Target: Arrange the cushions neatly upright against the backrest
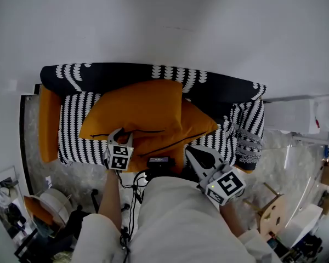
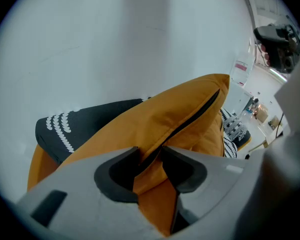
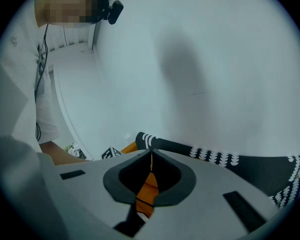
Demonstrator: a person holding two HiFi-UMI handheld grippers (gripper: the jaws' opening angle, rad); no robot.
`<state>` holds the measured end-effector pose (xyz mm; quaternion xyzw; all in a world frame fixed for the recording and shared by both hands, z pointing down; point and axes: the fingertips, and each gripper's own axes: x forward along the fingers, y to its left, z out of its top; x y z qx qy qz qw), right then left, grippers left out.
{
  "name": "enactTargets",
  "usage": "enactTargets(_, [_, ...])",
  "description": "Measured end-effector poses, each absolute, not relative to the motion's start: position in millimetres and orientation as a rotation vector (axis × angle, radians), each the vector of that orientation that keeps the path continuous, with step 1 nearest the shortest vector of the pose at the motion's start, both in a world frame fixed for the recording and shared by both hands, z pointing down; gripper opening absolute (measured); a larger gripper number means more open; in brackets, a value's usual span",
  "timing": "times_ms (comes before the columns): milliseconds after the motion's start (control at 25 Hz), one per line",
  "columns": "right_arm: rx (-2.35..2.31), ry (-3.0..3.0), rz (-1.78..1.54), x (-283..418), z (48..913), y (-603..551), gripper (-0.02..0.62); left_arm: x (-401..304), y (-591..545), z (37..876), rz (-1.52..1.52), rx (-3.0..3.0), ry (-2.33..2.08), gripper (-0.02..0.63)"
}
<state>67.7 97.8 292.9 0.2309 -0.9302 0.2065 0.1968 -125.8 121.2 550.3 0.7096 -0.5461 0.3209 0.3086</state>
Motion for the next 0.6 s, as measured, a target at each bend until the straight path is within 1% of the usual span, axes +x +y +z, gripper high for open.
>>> enactTargets(280, [0.679,-2.610,0.578,72,291,102,0.009,-131,115,526,0.863,1.928,-1.561,0.075])
enactTargets(480, [0.703,-2.616,0.569,78,288,108,0.009,-135,103,497,0.842,1.988,-1.674,0.044])
enactTargets(600, [0.731,-2.618,0.562,84,285,112,0.009,-135,90,475,0.833,2.038,-1.717,0.039])
